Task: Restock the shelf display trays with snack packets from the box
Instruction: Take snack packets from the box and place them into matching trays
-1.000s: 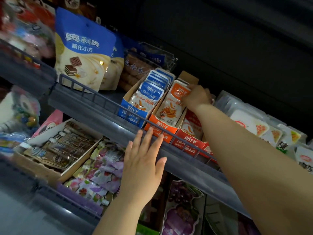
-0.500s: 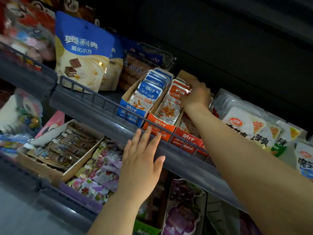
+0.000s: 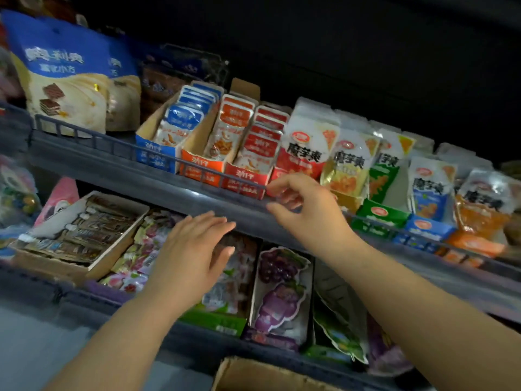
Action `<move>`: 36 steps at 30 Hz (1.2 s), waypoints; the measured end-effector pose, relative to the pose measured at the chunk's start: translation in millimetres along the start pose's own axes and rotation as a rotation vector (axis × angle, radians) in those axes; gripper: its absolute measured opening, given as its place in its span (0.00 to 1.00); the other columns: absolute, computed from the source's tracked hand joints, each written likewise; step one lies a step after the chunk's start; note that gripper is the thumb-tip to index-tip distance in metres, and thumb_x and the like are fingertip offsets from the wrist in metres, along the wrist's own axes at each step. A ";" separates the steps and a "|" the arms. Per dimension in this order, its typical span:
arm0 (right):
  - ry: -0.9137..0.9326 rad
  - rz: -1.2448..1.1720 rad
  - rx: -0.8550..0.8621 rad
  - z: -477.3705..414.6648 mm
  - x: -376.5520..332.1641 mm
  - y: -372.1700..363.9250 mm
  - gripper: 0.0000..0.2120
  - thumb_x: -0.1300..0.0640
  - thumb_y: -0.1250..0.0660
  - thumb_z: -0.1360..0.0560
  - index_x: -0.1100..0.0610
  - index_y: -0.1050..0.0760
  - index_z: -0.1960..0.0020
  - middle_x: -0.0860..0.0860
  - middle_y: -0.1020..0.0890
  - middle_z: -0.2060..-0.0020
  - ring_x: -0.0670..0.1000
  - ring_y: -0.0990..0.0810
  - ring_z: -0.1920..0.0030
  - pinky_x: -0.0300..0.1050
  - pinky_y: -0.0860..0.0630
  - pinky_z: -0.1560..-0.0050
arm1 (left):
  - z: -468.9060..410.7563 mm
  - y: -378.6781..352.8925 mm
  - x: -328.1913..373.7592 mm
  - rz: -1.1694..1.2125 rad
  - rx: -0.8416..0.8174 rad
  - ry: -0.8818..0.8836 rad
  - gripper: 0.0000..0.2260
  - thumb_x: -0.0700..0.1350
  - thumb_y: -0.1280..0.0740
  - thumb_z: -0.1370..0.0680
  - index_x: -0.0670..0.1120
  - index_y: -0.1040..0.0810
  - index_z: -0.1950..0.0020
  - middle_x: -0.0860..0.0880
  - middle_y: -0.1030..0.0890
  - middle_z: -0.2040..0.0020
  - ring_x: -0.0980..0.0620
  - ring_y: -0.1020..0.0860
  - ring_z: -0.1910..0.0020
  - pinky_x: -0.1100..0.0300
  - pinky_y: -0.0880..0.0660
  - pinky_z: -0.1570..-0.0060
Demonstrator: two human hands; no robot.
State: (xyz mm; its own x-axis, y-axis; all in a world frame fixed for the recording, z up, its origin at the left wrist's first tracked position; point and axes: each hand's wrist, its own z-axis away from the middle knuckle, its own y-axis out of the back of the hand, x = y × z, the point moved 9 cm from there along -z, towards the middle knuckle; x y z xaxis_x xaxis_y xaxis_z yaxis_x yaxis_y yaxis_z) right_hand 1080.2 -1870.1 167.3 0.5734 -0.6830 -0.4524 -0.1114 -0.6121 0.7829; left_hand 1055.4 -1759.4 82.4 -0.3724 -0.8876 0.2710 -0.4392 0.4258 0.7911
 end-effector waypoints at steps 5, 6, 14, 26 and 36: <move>-0.180 -0.151 -0.141 81.5 60.0 -20.9 0.06 0.65 0.32 0.28 0.57 0.24 0.52 0.39 0.28 0.63 0.40 0.27 0.62 0.31 0.30 0.55 | 32.7 -54.1 35.8 0.018 -0.196 -0.136 0.17 0.50 0.43 0.31 0.46 0.16 0.59 0.48 0.16 0.61 0.49 0.17 0.57 0.57 0.23 0.56; -0.226 -0.175 -0.198 99.1 75.0 -33.0 0.06 0.65 0.32 0.28 0.57 0.24 0.53 0.39 0.27 0.64 0.39 0.27 0.62 0.32 0.29 0.55 | 44.1 -73.4 39.8 0.033 -0.268 -0.146 0.16 0.49 0.43 0.32 0.47 0.16 0.61 0.49 0.16 0.64 0.49 0.17 0.60 0.57 0.22 0.59; -0.832 -0.343 -0.548 240.7 212.8 -141.0 0.06 0.62 0.36 0.25 0.57 0.23 0.49 0.53 0.20 0.53 0.43 0.23 0.58 0.25 0.31 0.61 | 182.9 -206.9 21.4 -0.110 -0.855 0.245 0.27 0.45 0.48 0.20 0.46 0.58 0.25 0.50 0.54 0.24 0.50 0.51 0.25 0.57 0.51 0.28; -0.952 -0.114 -1.046 393.2 274.9 -252.2 0.25 0.58 0.36 0.25 0.53 0.38 0.29 0.54 0.31 0.32 0.52 0.32 0.34 0.44 0.33 0.35 | 231.7 -251.7 7.7 -0.221 -0.923 0.252 0.24 0.50 0.34 0.28 0.36 0.28 0.37 0.39 0.26 0.37 0.39 0.23 0.45 0.46 0.23 0.54; -0.708 0.197 -1.316 449.2 300.8 -280.6 0.39 0.58 0.37 0.25 0.49 0.60 0.25 0.47 0.57 0.25 0.53 0.56 0.25 0.50 0.56 0.26 | 251.9 -272.0 0.7 -0.165 -0.924 0.252 0.26 0.54 0.51 0.22 0.37 0.30 0.36 0.33 0.29 0.36 0.35 0.27 0.41 0.39 0.30 0.46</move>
State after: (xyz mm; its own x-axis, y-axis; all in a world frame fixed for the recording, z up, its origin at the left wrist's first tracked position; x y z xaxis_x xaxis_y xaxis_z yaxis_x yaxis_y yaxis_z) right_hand 919.4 -2082.8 -380.3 0.0943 -0.9901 -0.1036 0.8694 0.0312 0.4930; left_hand 968.6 -1831.6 -270.7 -0.1304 -0.9812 0.1424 0.3849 0.0822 0.9193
